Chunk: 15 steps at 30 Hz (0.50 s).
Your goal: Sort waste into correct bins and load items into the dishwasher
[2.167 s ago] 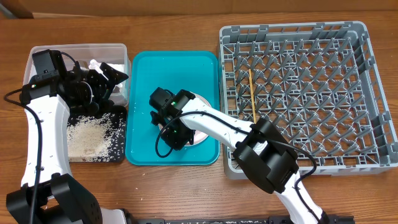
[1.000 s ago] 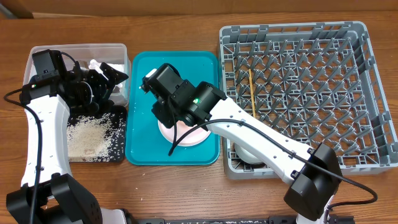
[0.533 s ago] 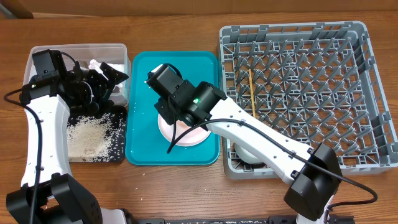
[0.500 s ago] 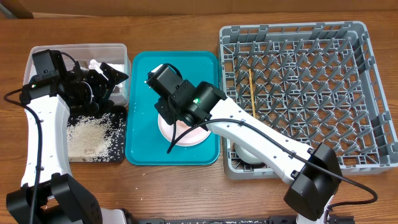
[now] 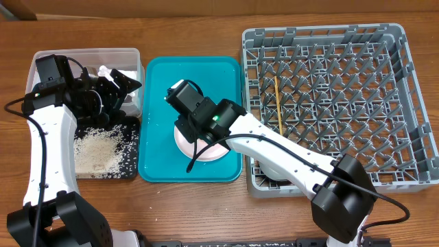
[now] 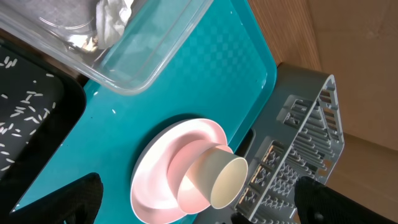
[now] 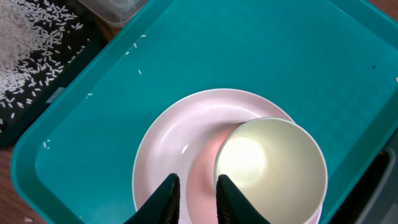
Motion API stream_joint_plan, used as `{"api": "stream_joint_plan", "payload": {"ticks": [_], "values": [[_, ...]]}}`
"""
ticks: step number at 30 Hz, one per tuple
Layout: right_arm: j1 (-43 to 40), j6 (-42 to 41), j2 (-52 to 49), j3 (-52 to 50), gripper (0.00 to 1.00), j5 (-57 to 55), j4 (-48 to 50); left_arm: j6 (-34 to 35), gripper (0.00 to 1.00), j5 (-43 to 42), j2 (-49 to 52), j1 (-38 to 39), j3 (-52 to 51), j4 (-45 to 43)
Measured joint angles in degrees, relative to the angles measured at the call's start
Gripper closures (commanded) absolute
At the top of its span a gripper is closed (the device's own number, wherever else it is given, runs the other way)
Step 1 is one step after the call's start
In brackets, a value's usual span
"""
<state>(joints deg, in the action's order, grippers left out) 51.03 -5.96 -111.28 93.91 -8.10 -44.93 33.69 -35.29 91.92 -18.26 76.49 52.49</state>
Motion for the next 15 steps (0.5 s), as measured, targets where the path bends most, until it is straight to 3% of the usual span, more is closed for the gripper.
{"api": "stream_joint_plan", "payload": {"ticks": [15], "values": [[-1.55, -0.02, -0.02, -5.27, 0.77, -0.52, 4.96, 0.00, 0.00, 0.00, 0.00, 0.00, 0.00, 0.00]]}}
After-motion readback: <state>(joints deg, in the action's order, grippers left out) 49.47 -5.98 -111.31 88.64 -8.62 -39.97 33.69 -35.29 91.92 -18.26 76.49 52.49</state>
